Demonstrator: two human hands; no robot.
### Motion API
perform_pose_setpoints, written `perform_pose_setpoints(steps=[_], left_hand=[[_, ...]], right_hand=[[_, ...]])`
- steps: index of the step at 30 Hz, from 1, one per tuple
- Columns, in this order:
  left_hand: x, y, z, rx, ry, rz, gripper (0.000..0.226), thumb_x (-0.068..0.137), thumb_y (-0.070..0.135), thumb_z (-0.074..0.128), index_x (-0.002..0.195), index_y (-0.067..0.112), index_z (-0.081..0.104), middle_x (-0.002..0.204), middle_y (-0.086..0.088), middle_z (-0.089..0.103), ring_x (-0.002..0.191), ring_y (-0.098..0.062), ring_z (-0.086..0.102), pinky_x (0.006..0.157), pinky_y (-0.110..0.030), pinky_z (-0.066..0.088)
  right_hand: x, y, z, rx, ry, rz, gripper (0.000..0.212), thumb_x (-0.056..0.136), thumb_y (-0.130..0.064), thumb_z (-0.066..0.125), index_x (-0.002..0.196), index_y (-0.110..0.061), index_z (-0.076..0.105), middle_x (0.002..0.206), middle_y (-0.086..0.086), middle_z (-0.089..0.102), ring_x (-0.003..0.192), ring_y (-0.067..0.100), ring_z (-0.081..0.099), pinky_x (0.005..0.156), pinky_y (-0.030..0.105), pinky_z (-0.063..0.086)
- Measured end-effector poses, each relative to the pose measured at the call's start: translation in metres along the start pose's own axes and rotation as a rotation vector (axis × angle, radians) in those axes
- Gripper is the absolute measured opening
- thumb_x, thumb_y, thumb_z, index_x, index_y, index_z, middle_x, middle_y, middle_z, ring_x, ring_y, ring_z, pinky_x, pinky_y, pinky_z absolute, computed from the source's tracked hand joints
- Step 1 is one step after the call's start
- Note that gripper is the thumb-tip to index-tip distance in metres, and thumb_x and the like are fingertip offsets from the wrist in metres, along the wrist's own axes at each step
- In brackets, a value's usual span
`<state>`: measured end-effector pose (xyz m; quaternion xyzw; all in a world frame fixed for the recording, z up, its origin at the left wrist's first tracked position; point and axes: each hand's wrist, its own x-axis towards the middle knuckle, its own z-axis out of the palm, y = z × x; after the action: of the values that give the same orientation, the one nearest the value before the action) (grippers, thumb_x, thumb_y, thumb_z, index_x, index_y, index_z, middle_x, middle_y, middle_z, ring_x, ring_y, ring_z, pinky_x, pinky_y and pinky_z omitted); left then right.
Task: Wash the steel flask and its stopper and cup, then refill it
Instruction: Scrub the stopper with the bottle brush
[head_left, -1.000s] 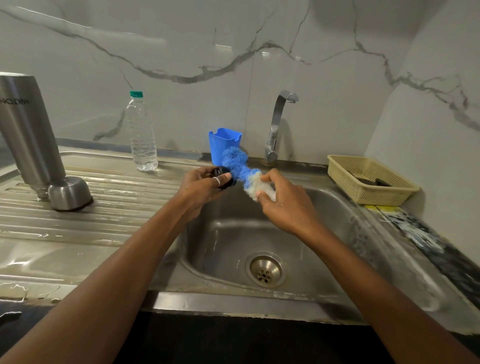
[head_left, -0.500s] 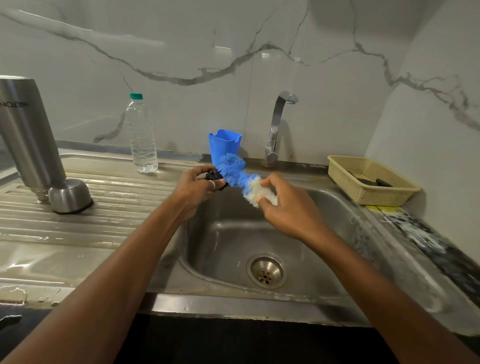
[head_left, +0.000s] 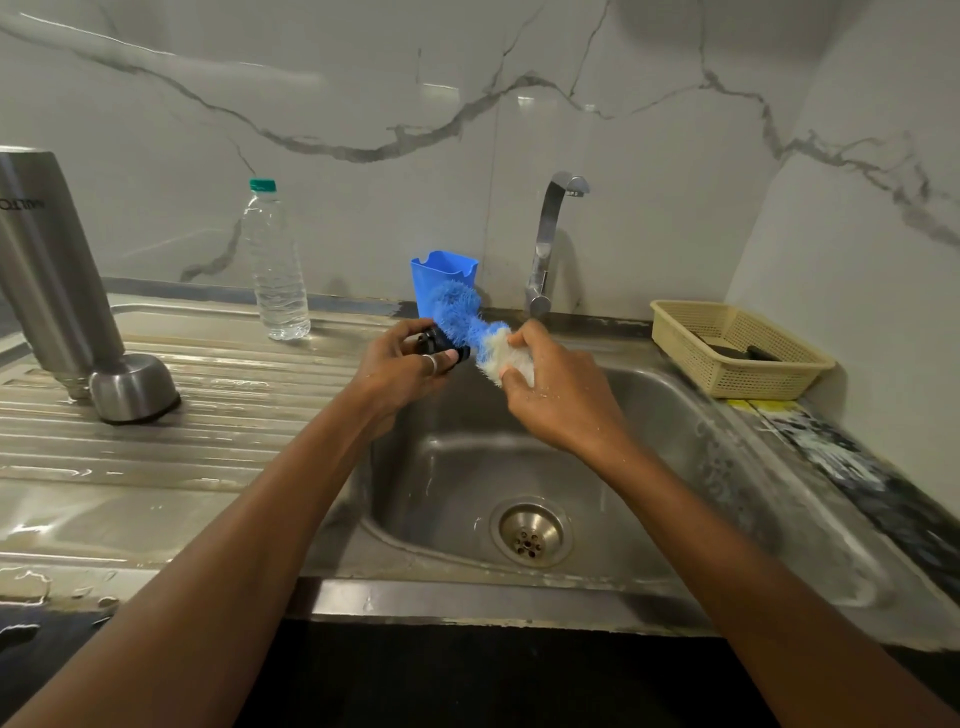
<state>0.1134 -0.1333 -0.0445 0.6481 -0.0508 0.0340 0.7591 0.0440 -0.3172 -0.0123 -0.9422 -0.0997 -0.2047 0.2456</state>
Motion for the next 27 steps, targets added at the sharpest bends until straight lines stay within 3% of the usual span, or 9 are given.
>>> perform_pose_setpoints(steps=[5,9,15,22,27], left_hand=[[0.010,-0.002,-0.012,-0.086,0.092,-0.006,0.052,0.088,-0.004,0.074,0.134,0.010,0.056,0.126,-0.014,0.066,0.114,-0.027,0.069,0.080,-0.029,0.062],[0.007,-0.007,-0.003,-0.069,0.026,0.020,0.051,0.088,-0.009,0.071,0.133,0.010,0.057,0.127,-0.016,0.065,0.112,-0.029,0.069,0.086,-0.035,0.061],[0.012,-0.002,-0.010,-0.168,0.082,-0.032,0.056,0.087,-0.012,0.070,0.136,0.010,0.054,0.129,-0.017,0.064,0.114,-0.030,0.068,0.085,-0.034,0.062],[0.007,0.000,-0.002,-0.200,0.041,-0.029,0.039,0.089,0.001,0.074,0.123,0.008,0.056,0.128,-0.016,0.064,0.111,-0.029,0.070,0.080,-0.035,0.063],[0.015,0.001,-0.019,-0.230,0.132,-0.039,0.040,0.092,0.003,0.072,0.129,0.005,0.056,0.127,-0.018,0.064,0.111,-0.027,0.070,0.082,-0.035,0.063]], right_hand=[[-0.011,0.005,-0.002,0.003,-0.053,0.002,0.029,0.095,-0.032,0.057,0.123,-0.031,0.048,0.106,0.000,0.067,0.087,0.025,0.063,0.071,0.038,0.052],[-0.003,0.003,0.000,0.008,0.002,0.010,0.030,0.095,-0.031,0.056,0.124,-0.030,0.048,0.106,0.002,0.068,0.087,0.027,0.064,0.072,0.039,0.053],[-0.010,0.006,0.001,-0.001,-0.014,-0.011,0.029,0.095,-0.033,0.057,0.122,-0.033,0.047,0.106,0.000,0.068,0.087,0.027,0.064,0.073,0.041,0.054],[-0.002,0.005,0.004,0.014,0.012,-0.015,0.029,0.095,-0.031,0.055,0.124,-0.030,0.049,0.102,0.002,0.068,0.083,0.027,0.062,0.065,0.034,0.043],[-0.009,0.011,-0.001,0.011,-0.026,-0.037,0.029,0.095,-0.034,0.057,0.123,-0.033,0.048,0.104,-0.001,0.067,0.083,0.022,0.063,0.069,0.040,0.054]])
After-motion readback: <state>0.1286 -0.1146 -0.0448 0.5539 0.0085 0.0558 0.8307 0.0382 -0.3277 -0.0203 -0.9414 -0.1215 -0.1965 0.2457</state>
